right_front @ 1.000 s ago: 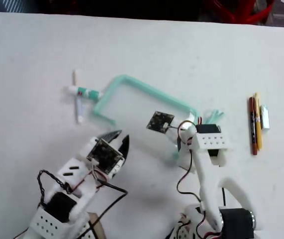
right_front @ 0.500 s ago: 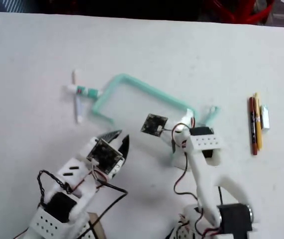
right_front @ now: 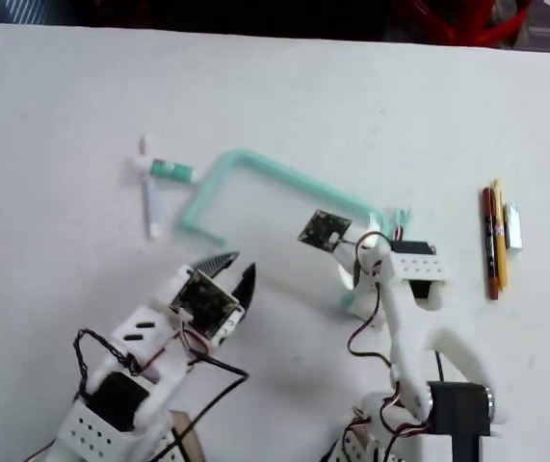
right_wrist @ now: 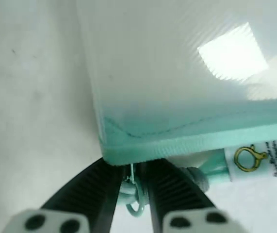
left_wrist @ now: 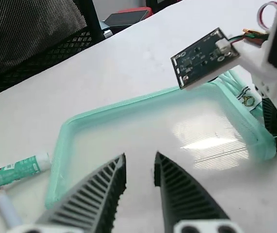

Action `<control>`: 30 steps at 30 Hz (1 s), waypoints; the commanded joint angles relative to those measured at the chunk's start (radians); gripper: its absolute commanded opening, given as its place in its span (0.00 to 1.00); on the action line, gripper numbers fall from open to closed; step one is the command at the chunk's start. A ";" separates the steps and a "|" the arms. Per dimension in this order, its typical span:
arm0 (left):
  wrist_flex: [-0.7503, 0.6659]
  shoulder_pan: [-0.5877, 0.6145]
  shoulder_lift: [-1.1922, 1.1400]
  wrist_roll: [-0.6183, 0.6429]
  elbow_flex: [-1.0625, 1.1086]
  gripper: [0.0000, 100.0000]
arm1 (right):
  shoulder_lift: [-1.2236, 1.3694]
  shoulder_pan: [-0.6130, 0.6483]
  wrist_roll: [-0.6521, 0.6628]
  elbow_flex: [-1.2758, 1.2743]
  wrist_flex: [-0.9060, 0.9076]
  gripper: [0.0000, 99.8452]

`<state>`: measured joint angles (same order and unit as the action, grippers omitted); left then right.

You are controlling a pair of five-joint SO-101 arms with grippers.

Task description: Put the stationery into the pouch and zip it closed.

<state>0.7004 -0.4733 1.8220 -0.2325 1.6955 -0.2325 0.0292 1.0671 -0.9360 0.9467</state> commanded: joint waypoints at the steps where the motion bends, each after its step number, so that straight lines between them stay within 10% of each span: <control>1: -0.032 -0.019 0.002 0.072 -0.003 0.19 | -0.099 -0.018 -0.014 0.020 0.016 0.02; 5: -0.035 -0.019 0.002 0.224 -0.003 0.23 | -0.297 -0.008 -0.127 0.026 0.093 0.02; 15: -0.029 -0.030 0.002 0.161 -0.077 0.24 | -0.694 0.131 -0.376 0.270 0.486 0.02; 30: 0.117 -0.174 -0.001 -0.238 -0.292 0.24 | -0.174 0.148 -0.580 0.944 0.780 0.02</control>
<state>0.8723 -0.6590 1.8236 -0.4043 1.4362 -0.4856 0.1672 0.4826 -0.0552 1.7231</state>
